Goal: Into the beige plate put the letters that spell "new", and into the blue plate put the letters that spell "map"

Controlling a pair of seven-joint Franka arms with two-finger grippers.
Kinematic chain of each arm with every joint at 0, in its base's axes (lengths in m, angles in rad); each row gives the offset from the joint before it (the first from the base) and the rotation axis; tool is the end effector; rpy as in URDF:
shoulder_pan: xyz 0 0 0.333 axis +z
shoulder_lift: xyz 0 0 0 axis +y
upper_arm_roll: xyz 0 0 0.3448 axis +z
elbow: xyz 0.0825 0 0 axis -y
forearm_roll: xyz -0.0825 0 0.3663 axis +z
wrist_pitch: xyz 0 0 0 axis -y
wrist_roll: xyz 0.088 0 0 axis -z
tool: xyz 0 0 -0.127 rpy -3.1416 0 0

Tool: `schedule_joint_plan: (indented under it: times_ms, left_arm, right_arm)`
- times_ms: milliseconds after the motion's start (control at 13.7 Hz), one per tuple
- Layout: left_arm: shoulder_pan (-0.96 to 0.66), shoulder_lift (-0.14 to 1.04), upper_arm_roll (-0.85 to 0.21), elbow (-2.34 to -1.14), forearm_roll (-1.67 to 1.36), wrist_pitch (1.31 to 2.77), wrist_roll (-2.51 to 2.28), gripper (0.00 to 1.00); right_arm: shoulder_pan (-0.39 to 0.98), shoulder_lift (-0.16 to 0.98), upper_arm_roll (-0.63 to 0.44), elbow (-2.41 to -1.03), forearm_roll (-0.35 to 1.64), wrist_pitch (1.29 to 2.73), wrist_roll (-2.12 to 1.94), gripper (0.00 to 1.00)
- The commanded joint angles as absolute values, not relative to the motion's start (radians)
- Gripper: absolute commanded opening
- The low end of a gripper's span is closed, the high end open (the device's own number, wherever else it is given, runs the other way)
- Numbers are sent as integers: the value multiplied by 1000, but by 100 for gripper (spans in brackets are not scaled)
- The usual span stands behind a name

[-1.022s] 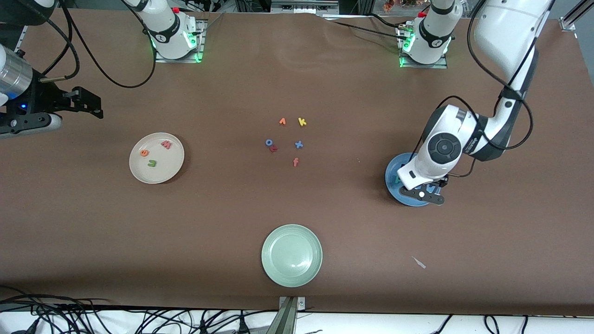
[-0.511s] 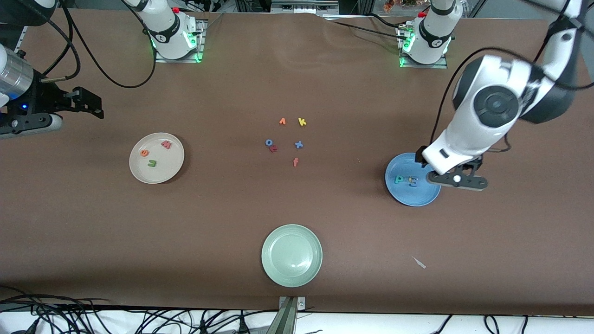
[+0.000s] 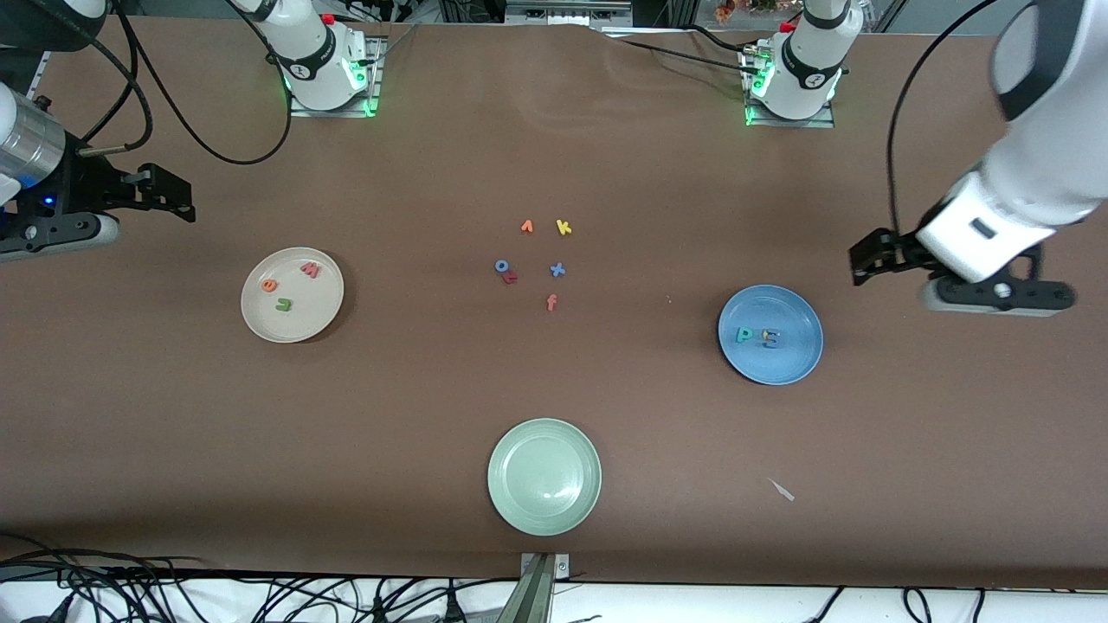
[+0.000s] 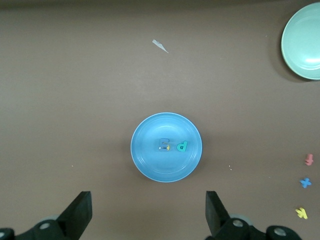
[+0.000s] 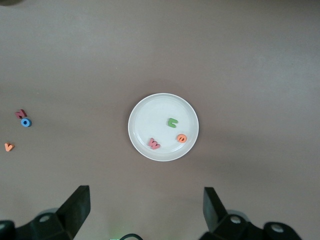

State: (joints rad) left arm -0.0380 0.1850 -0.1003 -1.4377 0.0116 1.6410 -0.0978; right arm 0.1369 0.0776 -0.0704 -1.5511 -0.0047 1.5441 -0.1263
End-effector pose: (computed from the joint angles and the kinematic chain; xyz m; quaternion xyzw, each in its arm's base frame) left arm 0.5999 -0.0762 0.5952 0.9998 -0.0197 0.0091 0.0045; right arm 0.5551 0.0379 0.5977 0.9945 0.0962 -0.0423 0.0038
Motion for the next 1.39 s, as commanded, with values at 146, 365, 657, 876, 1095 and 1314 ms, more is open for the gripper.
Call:
schedule_joint_plan:
  times_ms: [146,365,657,876,1095,1314]
  left_arm:
    - [-84,52,-6,-1592,-23,1653,-51,100]
    - [-63,12,-6,-1658,-23,1675,-49,100]
    - [-40,17,-9,-1637,-89,1620,-48,100]
    - [-38,18,-12,-1637,-77,1615,-46,100]
    - [-37,56,-8,-1585,-75,1602,-48,100]
    - [-31,87,-18,-1529,-25,1562,-45,100]
  right_arm:
    - [137,78,-69,-1540,-2,1529,-137,100]
    - [137,78,-69,-1540,-2,1529,-135,100]
    - [137,78,-69,-1540,-2,1529,-135,100]
    - [137,78,-69,-1540,-2,1529,-135,100]
    - [140,78,-68,-1536,-9,1531,-130,100]
    - [140,78,-67,-1536,-8,1532,-129,100]
